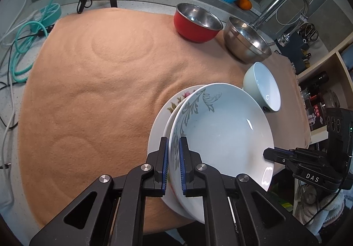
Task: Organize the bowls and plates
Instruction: 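Lower the leaf-pattern plate onto the floral plates and open the left gripper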
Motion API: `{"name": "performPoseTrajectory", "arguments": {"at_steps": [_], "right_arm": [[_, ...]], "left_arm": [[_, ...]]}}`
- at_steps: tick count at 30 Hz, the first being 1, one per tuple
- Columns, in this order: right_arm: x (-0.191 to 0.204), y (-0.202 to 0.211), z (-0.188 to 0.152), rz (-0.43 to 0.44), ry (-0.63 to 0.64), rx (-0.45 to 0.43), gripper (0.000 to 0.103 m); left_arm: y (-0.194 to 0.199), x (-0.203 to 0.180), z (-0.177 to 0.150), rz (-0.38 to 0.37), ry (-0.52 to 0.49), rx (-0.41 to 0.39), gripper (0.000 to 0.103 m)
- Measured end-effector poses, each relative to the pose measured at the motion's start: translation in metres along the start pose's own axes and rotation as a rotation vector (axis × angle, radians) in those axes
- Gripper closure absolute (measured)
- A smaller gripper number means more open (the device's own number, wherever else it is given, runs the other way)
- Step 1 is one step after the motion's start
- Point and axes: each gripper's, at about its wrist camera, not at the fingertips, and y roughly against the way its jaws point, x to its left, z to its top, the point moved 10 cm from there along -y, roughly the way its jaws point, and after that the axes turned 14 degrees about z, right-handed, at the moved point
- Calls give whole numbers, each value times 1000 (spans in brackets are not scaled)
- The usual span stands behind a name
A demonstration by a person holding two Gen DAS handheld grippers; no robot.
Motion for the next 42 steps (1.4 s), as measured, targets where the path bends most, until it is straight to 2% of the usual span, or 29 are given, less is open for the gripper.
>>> {"name": "performPoseTrajectory", "arguments": {"at_steps": [24, 31, 42], "right_arm": [[0, -4, -1, -83, 68, 20, 91], [-1, -5, -1, -87, 72, 17, 91], [-1, -4, 1, -79, 64, 12, 91]], "left_arm": [[-7, -2, -3, 30, -45, 4, 96], [-7, -3, -2, 58, -70, -5, 95], [-7, -2, -1, 56, -73, -5, 95]]}}
